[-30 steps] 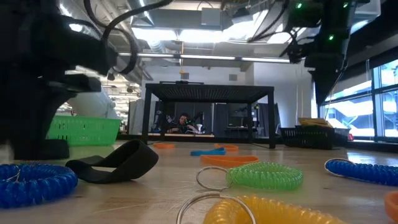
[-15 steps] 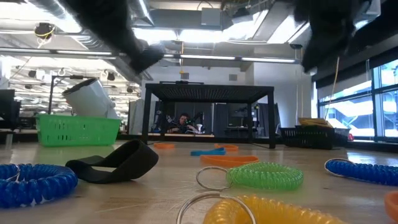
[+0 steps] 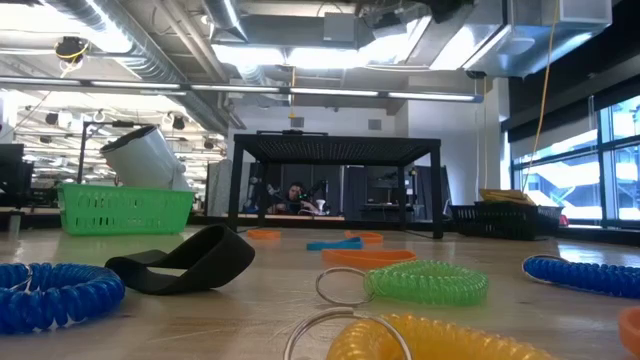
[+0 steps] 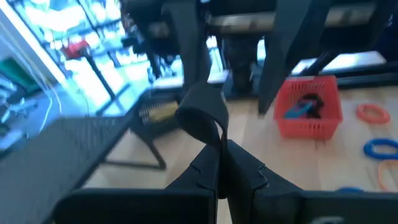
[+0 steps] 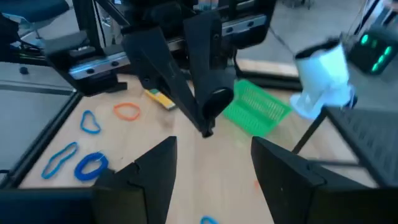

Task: Pick & Place Office Desk Supplies
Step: Put the top black rubber band into the red bin

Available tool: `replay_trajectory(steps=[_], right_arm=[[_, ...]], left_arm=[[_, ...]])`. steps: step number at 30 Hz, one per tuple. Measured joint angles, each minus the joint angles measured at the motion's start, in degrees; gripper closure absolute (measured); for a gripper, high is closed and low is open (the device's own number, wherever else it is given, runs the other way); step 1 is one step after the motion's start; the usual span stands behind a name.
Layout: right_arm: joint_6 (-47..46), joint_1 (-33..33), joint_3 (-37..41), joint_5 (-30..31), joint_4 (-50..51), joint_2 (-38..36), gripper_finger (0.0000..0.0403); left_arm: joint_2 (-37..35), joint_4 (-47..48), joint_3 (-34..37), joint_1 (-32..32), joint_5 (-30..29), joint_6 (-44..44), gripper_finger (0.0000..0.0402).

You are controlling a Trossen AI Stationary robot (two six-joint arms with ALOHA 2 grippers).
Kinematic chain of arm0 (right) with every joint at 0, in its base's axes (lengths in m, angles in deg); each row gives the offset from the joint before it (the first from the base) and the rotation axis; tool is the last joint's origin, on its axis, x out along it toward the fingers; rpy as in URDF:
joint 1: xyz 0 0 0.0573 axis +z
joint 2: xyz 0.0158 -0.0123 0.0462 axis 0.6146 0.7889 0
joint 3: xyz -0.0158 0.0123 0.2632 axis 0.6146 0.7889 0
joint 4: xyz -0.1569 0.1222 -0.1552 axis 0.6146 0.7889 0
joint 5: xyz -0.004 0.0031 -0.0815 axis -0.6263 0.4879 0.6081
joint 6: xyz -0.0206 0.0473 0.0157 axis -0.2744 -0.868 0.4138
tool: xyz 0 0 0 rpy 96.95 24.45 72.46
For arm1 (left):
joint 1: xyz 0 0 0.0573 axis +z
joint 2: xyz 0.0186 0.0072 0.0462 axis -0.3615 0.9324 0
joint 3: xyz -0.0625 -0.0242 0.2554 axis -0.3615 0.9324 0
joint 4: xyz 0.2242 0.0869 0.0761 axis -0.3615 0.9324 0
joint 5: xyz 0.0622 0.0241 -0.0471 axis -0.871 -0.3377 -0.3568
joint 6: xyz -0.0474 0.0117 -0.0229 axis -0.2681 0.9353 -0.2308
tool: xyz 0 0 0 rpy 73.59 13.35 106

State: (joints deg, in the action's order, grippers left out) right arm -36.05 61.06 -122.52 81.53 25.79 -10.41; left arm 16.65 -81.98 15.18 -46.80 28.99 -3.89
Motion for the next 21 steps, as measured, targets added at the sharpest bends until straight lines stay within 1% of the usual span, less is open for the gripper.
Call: replay_trajectory(steps=[4, 8, 10, 15, 21], right_arm=[[3.52, -0.15, 0.0, -0.43, -3.2, 1.52, 0.0195], [4.59, -0.49, 0.0, -5.99, -5.91, 1.84, 0.0195], [4.58, -0.65, 0.0, -7.19, -7.61, 1.85, 0.0195], [4.51, -0.81, 0.0, -7.39, -9.9, 1.85, 0.0195], [1.67, -0.81, 0.0, -7.39, -10.37, 1.85, 0.0195]], left_arm=[[0.0, -1.18, 0.0, -0.02, 2.64, 2.96, 0.0394], [0.0, -1.27, 0.0, -0.02, 2.78, 3.03, 0.0394], [0.0, -1.4, 0.0, -0.02, 2.78, 3.03, 0.0394], [0.0, -1.46, 0.0, -0.02, 2.81, 3.05, 0.0393], [0.0, -2.14, 0.0, 0.7, 2.83, 3.16, 0.0393]])
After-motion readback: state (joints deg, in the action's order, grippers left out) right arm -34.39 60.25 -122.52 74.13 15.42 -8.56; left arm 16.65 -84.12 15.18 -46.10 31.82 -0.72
